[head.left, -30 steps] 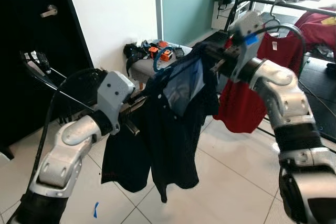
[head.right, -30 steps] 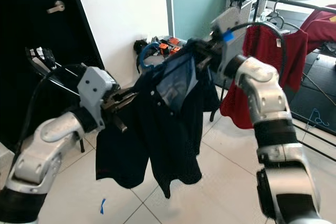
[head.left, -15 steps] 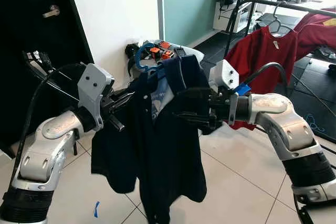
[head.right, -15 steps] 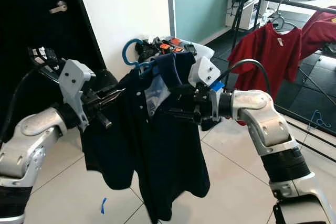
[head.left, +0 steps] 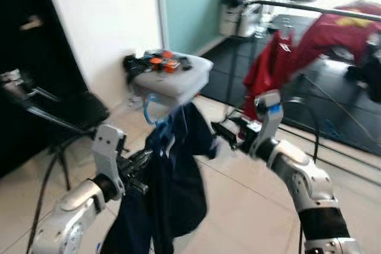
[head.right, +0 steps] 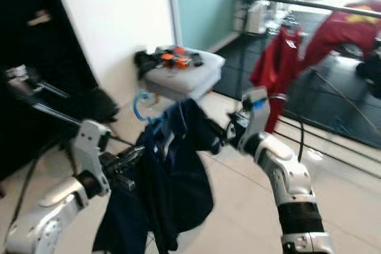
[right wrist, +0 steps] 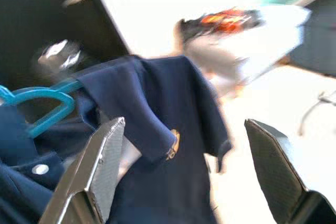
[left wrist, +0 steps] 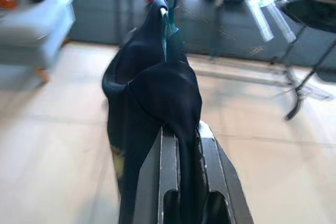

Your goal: Hang hanger

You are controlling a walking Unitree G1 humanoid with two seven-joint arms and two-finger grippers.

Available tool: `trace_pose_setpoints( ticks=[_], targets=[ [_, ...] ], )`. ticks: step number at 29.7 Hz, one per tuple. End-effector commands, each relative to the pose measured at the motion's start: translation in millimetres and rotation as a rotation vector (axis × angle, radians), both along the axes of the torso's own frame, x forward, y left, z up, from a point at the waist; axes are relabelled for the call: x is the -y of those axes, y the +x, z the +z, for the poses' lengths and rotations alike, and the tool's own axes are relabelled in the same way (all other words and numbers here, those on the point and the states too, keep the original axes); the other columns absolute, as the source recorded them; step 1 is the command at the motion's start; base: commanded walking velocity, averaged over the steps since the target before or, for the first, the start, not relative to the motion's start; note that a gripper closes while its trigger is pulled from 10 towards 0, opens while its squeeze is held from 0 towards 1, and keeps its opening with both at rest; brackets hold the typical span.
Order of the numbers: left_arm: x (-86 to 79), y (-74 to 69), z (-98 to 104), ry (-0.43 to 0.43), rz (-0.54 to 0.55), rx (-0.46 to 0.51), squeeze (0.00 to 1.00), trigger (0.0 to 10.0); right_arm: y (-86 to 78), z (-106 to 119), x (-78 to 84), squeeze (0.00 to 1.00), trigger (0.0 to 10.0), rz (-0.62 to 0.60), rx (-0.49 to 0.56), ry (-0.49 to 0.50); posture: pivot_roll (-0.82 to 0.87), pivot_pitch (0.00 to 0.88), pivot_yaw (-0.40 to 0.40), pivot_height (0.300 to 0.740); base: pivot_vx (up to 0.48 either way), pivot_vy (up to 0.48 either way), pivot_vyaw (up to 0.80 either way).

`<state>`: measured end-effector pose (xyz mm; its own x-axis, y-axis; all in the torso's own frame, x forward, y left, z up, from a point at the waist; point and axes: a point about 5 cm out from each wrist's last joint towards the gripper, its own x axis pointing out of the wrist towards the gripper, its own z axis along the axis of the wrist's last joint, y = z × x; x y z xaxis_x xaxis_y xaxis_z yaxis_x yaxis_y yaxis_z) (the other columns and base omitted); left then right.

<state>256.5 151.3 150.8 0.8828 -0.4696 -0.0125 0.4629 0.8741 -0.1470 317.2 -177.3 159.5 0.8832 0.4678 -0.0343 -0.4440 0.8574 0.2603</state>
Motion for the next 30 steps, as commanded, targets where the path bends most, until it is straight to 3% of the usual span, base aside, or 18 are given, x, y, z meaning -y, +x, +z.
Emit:
trace_pose_setpoints(
  ticks=[1,7,12,14,29,30],
  targets=[
    [-12.4,-3.3,13,-0.044,0.085,0.077,0.00,10.0,-6.1,6,-0.5,0.00,10.0,-0.042,0.023,0.056,-0.10,0.021,0.019,0.740,0.000,0.000,-0.76],
    [-2.9,4.6,20,-0.019,0.060,0.119,0.00,10.0,-5.7,9,-5.6,0.00,10.0,-0.075,0.076,-0.008,-0.12,0.014,0.027,0.740,0.400,0.000,-0.76],
    [3.9,10.2,25,0.005,0.062,0.127,0.00,10.0,-6.4,9,-7.2,0.00,10.0,-0.102,0.066,-0.007,-0.14,0.010,0.035,0.740,0.480,0.000,-0.76],
    [18.6,16.7,30,0.008,0.042,0.134,0.00,10.0,-8.8,12,-8.0,0.00,10.0,-0.118,0.086,0.000,-0.16,0.005,0.042,0.740,0.480,0.000,-0.72],
    [44.1,32.0,38,0.022,0.032,0.136,0.00,10.0,-10.6,13,-10.7,0.00,10.0,-0.134,0.103,-0.004,-0.18,0.000,0.053,0.740,0.480,0.000,0.00],
    [51.6,36.3,44,0.015,0.015,0.144,0.00,10.0,-10.7,13,-10.9,0.00,10.0,-0.137,0.104,-0.001,-0.19,0.000,0.058,0.740,0.480,0.000,0.00]
  ],
)
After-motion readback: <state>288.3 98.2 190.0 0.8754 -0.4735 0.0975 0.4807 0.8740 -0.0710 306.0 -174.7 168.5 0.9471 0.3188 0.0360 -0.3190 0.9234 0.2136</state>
